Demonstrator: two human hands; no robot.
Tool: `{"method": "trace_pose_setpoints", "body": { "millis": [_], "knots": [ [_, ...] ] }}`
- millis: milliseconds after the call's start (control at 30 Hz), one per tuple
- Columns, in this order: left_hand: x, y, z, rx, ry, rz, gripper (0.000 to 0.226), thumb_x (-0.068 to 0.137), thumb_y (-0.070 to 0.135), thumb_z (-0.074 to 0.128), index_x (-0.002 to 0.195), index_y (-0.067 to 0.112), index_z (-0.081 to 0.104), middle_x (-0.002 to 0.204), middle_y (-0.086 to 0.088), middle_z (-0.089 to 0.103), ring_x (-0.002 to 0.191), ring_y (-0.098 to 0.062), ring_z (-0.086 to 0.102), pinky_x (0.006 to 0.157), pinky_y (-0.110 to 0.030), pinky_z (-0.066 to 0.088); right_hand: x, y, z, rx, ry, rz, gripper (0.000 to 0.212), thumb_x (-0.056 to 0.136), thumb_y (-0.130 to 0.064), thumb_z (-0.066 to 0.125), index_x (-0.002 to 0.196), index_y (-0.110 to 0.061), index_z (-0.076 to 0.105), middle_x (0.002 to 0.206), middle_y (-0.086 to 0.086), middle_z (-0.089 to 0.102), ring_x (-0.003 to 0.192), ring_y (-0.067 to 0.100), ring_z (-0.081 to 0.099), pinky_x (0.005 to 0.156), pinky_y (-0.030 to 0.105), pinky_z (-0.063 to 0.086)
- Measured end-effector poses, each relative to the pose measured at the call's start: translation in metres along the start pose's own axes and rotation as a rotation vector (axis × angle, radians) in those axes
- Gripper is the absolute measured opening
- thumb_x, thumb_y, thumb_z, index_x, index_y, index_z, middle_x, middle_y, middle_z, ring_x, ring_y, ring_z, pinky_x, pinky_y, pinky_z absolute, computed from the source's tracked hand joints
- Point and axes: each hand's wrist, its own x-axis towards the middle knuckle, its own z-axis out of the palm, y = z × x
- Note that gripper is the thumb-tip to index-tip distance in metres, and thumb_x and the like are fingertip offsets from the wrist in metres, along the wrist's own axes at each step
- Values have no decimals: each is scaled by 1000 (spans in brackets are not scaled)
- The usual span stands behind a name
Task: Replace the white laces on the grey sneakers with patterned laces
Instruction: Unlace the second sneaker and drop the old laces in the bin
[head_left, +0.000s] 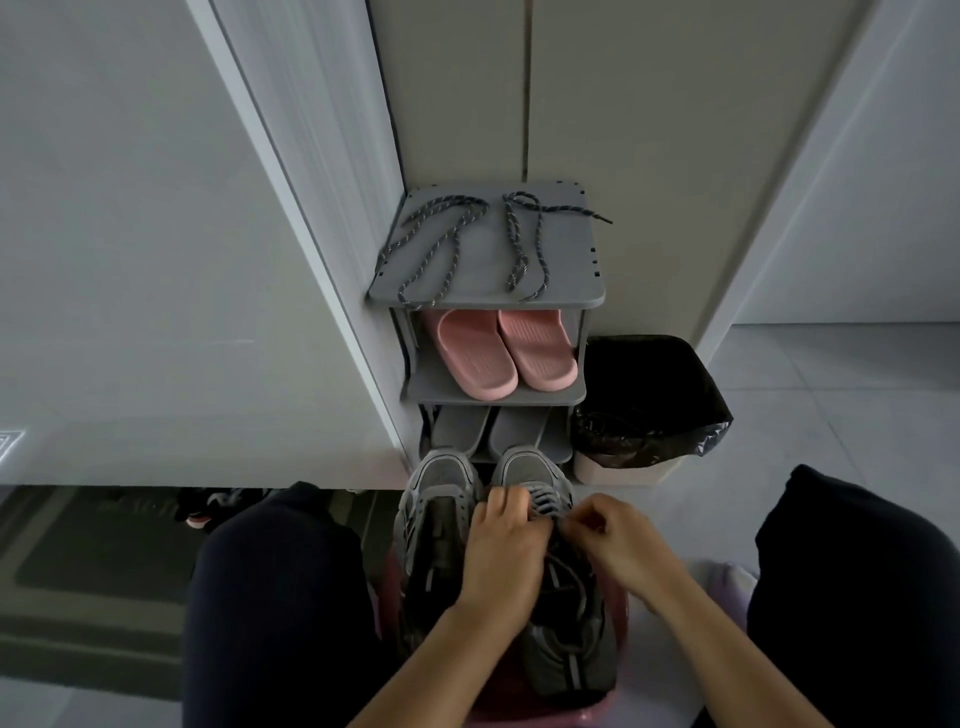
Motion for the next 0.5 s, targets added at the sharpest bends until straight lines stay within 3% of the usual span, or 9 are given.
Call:
{"method": "trace_pose_setpoints", "body": {
  "millis": [67,133,267,333,367,400,467,500],
  "knots": [
    [-3,-6,0,-201,-18,-24,7,64,20,65,67,19,58,83,7,52,83,-10,41,70,-18,44,2,0,0,142,-4,18,4,83,-18,65,81,-16,62,76,-2,63,72,11,57,63,19,42],
    [-5,-9,-7,-540,-22,-162,7,75,15,64,74,16,57,85,11,54,87,-3,50,78,-14,40,1,1,-1,279,5,56,4,83,-11,63,79,-10,63,70,1,62,65,12,55,61,21,42],
    [-7,-10,-29,-803,-34,-281,14,86,12,62,77,16,53,72,7,58,71,-6,58,64,-20,46,-1,3,4,390,37,113,10,84,-6,60,74,-6,60,61,2,56,54,9,47,55,23,39],
    [-9,-12,-48,-991,-66,-292,17,83,12,65,84,26,55,73,5,61,71,-1,59,69,-18,46,-1,3,6,466,44,131,12,84,-3,58,73,-3,59,59,5,53,54,11,44,54,25,38],
    [-11,-16,-59,-1033,-184,-245,26,81,15,67,90,37,55,79,8,64,77,1,60,76,-18,47,0,3,6,513,46,145,12,85,-2,57,73,-1,58,58,5,51,53,11,43,52,23,37],
    [-13,-20,-70,-992,-406,-139,38,79,19,69,98,47,52,93,14,65,88,4,60,85,-18,46,0,3,6,549,47,153,12,85,-1,57,72,-1,57,57,5,50,52,11,41,49,21,35],
    [-20,-29,-82,-861,-837,52,60,80,19,70,118,55,41,128,28,49,119,12,44,103,-13,34,2,2,6,569,29,148,13,85,-2,57,73,-1,56,55,4,50,51,11,41,48,19,35],
    [-22,-32,-81,-792,-869,66,66,81,14,69,123,54,38,138,29,38,125,15,36,105,-8,29,3,2,6,549,15,143,12,86,-3,57,74,-1,57,56,4,51,51,11,43,49,20,35]
  ]
}}
